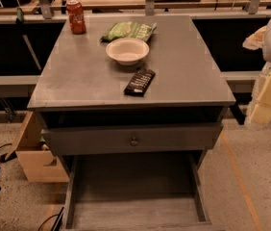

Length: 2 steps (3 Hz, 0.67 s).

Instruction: Place rxbar chocolate into middle drawer

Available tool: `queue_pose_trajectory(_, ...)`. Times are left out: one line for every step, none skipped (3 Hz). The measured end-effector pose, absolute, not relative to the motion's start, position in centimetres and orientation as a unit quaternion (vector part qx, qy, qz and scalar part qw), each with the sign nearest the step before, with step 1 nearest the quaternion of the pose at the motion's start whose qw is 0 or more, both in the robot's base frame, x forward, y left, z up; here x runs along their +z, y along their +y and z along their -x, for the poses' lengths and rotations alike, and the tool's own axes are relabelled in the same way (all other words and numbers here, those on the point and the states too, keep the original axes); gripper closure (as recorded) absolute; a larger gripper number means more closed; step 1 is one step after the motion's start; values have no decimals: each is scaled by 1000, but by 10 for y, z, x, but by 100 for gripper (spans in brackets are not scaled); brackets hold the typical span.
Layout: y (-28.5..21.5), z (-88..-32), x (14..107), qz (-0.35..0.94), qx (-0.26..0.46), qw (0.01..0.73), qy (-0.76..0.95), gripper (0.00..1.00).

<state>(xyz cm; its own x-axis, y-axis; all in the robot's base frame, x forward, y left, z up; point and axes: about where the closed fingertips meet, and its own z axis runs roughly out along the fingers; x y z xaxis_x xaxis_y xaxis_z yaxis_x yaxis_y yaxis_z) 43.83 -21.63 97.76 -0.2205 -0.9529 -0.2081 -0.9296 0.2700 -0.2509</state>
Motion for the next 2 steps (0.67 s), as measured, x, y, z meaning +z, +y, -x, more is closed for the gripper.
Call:
queue_pose_trajectory(-216, -438, 978, 603, -36, 161, 780, 0)
queue_pose_trajectory(-213, -454, 978, 596, -18, 185, 781, 0)
